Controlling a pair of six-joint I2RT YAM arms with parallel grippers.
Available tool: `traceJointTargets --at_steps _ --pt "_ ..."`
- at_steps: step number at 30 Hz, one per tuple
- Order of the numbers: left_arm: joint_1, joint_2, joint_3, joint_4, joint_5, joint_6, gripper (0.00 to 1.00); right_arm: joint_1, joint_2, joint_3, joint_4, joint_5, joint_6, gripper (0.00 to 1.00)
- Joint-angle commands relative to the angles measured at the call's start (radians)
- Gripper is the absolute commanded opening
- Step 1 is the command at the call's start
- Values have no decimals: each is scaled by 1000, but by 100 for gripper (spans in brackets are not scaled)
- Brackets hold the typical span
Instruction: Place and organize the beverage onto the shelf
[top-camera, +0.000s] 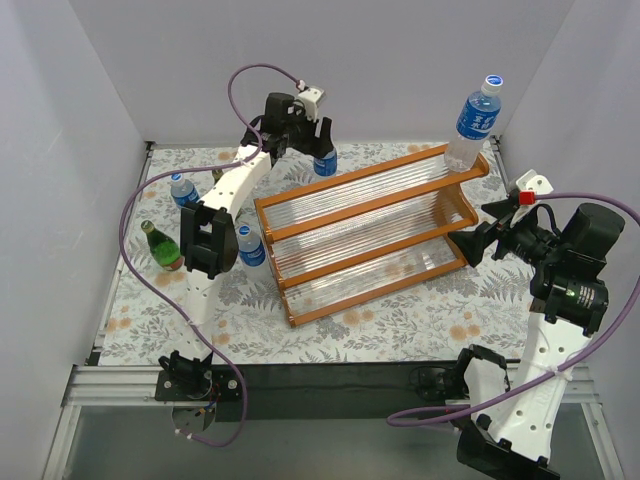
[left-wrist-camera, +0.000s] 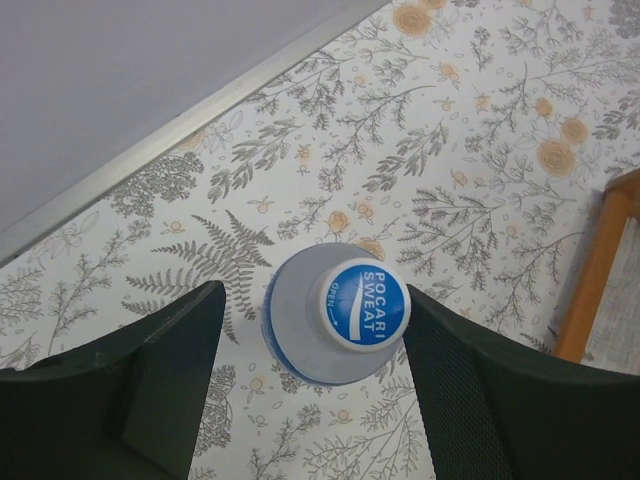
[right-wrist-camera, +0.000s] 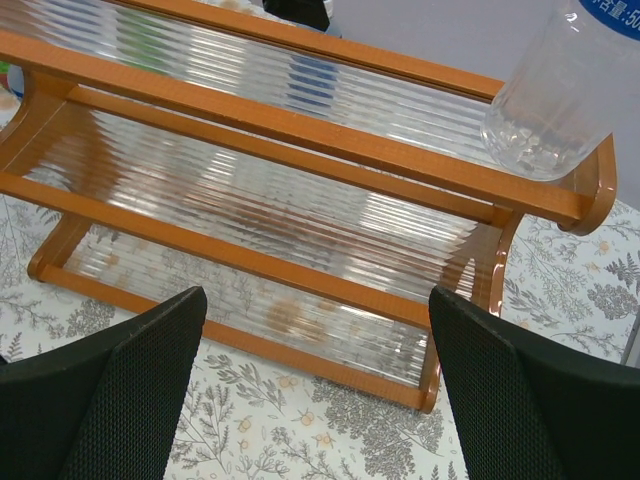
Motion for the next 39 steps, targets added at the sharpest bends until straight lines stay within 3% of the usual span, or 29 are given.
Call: traceJointTargets --at_steps 1,7,15,25,29,30,33,39 --pt "-9 -42 -4 73 -52 19 68 -6 -2 3 19 -33 -5 97" --pt "-29 -25 -9 128 -52 15 68 -6 3 8 17 -37 1 97" --pt "-40 -12 -15 119 -46 15 54 -7 6 28 14 -30 13 97" --pt "-40 -35 -67 85 -114 54 54 -6 9 45 9 -33 30 97" --pt "-40 -40 -60 85 -111 48 39 -7 11 48 8 -36 32 98" --pt "-40 -40 -46 85 -109 41 22 -6 12 49 8 -36 33 97" --pt "-41 -46 -32 108 -108 16 0 -6 11 51 2 -33 32 98" --pt "-41 -110 -63 206 -172 -19 0 -6 9 59 -43 -25 -17 98"
